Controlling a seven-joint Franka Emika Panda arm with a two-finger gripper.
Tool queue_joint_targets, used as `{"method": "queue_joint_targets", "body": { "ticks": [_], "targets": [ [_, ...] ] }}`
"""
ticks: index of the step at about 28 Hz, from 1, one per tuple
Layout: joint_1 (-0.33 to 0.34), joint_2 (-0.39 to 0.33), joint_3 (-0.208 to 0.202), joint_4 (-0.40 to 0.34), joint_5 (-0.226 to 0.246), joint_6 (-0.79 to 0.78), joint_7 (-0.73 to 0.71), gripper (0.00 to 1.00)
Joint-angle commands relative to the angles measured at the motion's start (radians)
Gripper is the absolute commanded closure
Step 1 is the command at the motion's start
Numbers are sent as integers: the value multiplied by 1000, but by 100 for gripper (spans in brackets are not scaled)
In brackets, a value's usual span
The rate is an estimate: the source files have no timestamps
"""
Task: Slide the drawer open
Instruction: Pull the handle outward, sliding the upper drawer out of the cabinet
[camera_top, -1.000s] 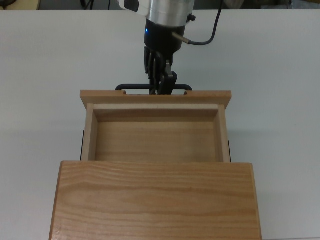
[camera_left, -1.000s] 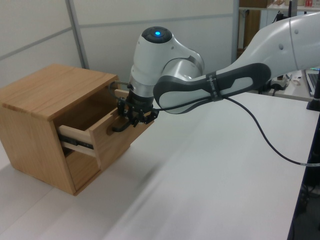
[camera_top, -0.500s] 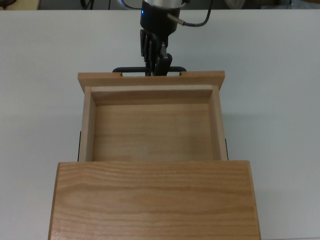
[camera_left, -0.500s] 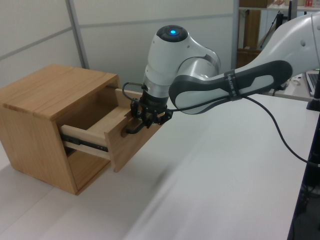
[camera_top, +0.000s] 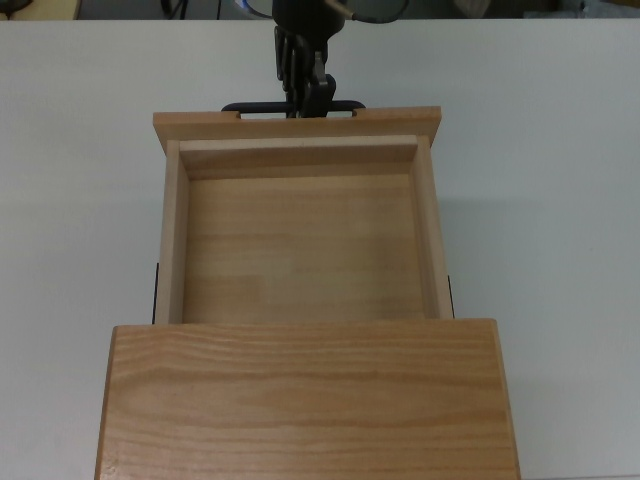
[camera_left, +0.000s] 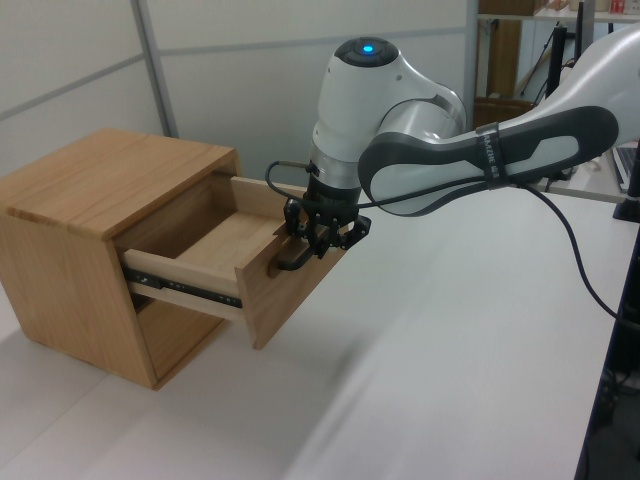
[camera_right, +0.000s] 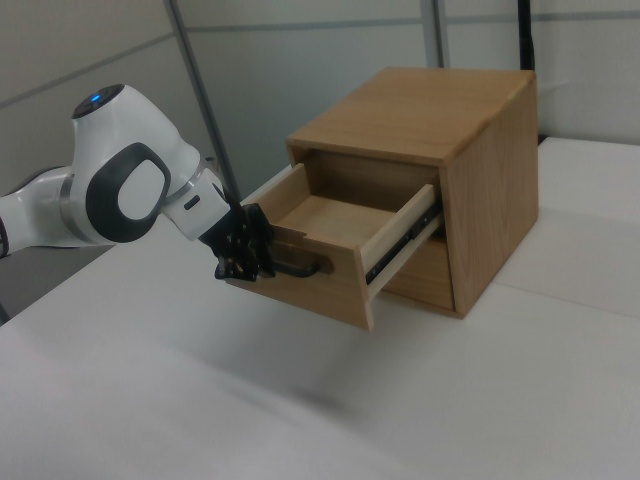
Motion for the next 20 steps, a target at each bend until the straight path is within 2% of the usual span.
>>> {"method": "queue_joint_targets", "body": {
  "ticks": [1,10,11,14,16,17,20],
  "targets": [
    [2,-81,-24,-46,6,-72,-75,100],
    [4,-104,-25,-63,15,-85,-75,100],
    [4,-104,-27,-60,41,-87,-75,93],
    [4,-104,-41,-53,59,-87,-75,66],
    [4,-104,-45,-49,61,-85,-75,42],
    [4,-103,-45,-46,61,-85,-77,19],
    [4,-99,-45,-27,61,-85,-81,0]
  ]
}}
